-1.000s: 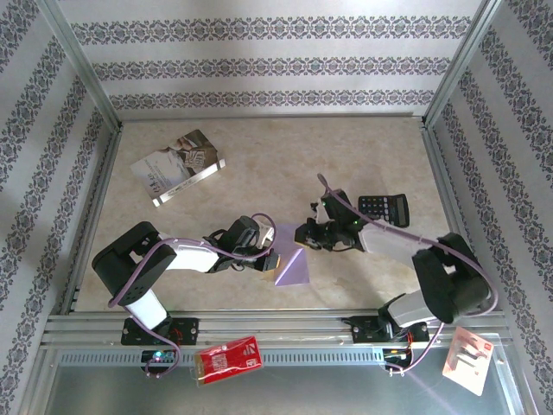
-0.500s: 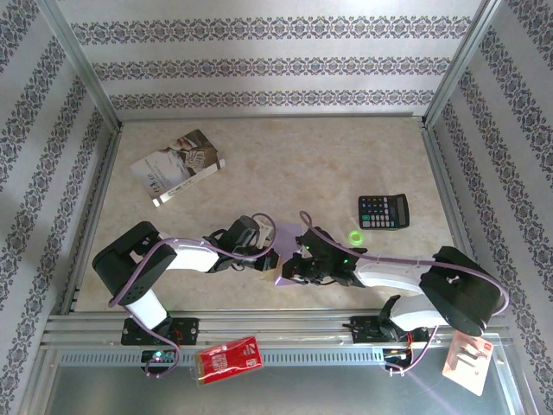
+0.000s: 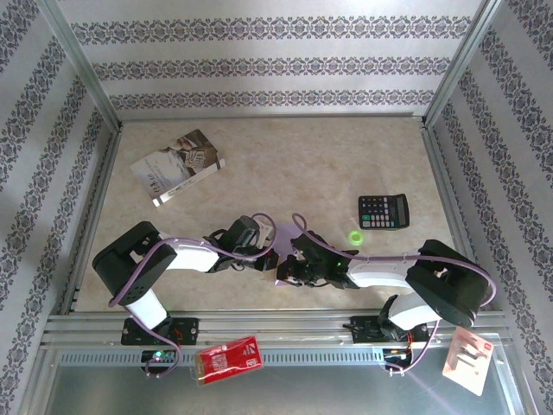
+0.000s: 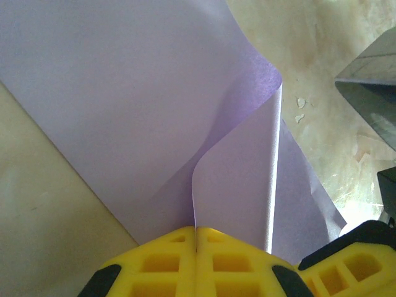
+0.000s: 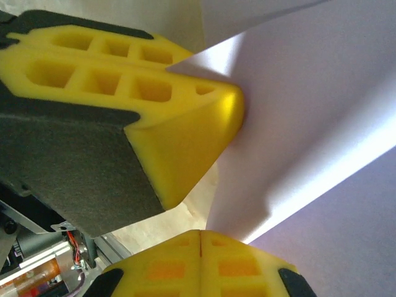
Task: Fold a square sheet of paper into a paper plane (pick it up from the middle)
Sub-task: Fold the triangle a second time at the center of the table.
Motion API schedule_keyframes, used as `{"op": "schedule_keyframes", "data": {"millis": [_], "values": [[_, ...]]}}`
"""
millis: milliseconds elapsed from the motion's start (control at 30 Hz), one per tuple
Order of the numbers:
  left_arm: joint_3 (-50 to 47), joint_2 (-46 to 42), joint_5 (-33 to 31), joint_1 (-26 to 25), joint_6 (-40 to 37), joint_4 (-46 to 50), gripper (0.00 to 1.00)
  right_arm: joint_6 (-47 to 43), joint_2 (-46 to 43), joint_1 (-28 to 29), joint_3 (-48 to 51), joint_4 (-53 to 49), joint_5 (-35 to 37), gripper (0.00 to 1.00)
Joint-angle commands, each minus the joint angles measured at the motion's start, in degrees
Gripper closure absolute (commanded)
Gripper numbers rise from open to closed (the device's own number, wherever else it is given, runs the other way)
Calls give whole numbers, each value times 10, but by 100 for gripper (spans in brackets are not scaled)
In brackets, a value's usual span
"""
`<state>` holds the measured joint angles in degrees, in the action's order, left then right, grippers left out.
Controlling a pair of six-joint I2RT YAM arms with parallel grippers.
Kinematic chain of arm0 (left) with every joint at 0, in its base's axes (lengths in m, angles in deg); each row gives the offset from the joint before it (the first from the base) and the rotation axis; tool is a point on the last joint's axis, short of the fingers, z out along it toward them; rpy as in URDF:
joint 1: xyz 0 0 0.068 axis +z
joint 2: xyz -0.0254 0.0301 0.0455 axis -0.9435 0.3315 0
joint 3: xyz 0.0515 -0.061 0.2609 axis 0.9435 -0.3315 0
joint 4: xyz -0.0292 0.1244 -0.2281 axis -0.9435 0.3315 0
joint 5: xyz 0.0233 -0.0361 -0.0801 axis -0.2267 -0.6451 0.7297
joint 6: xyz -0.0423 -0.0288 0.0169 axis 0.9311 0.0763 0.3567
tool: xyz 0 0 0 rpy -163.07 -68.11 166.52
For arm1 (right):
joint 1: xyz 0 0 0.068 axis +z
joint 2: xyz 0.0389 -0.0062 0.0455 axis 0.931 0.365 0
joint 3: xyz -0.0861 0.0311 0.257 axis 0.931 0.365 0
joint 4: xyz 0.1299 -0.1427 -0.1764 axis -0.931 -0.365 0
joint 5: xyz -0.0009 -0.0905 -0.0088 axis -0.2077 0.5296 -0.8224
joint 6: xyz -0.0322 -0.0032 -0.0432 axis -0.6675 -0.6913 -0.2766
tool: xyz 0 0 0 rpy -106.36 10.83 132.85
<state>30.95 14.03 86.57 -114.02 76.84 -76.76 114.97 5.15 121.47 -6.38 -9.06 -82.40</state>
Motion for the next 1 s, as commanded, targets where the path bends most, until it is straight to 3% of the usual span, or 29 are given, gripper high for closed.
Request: {"op": "schedule_keyframes", "data": {"millis": [0, 967], "values": [[-10, 33, -35, 6, -9, 49, 100, 8, 13, 9, -10, 20, 12, 99], [-1, 47, -38, 6, -12, 59, 100, 18, 45, 23, 39, 39, 35, 100]]}}
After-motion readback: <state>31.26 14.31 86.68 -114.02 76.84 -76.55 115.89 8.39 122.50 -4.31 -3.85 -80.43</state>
